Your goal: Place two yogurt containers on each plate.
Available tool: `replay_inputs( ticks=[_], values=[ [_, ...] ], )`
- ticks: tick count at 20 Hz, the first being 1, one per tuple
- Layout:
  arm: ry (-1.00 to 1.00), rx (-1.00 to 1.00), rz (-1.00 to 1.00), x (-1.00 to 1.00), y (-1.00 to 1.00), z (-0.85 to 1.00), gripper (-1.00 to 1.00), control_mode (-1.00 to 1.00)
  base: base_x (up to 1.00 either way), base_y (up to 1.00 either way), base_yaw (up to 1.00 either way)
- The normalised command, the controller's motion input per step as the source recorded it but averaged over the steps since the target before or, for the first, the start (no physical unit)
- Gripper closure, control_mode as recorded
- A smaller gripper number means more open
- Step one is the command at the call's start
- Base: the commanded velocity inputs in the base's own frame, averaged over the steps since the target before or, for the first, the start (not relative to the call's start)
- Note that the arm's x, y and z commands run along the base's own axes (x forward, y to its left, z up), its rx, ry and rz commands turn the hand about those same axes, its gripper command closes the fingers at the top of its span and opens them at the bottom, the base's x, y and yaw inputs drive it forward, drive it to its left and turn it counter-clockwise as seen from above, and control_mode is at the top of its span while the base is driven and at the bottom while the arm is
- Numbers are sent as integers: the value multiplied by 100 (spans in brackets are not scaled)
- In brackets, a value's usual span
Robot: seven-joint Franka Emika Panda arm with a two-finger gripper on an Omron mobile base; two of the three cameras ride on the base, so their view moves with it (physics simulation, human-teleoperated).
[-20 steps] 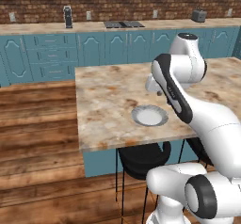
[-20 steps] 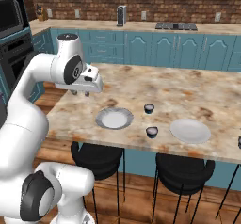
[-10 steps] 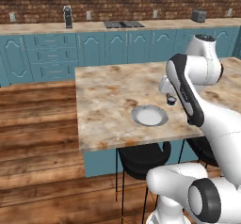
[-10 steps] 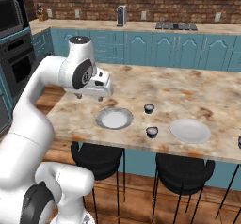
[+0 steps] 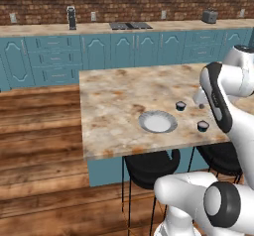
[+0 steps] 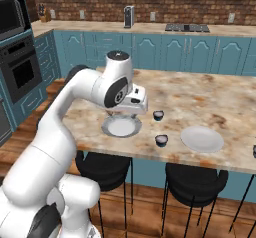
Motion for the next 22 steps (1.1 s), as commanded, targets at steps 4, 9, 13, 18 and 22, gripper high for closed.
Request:
replay_inputs(
  ticks=[4, 9, 13, 18, 22],
  values=[
    [1, -1, 0, -8, -55, -47, -100, -100, 0, 0, 0],
    [6, 0, 0, 0, -44, -44, -100, -100, 0, 0, 0],
    [3, 0, 1, 4, -33, -33, -100, -100, 0, 0, 0],
    [0, 0, 0, 26, -31, -29, -100, -100, 0, 0, 0],
    [0, -3, 0, 38, -17, -43, -100, -100, 0, 0, 0]
  ],
)
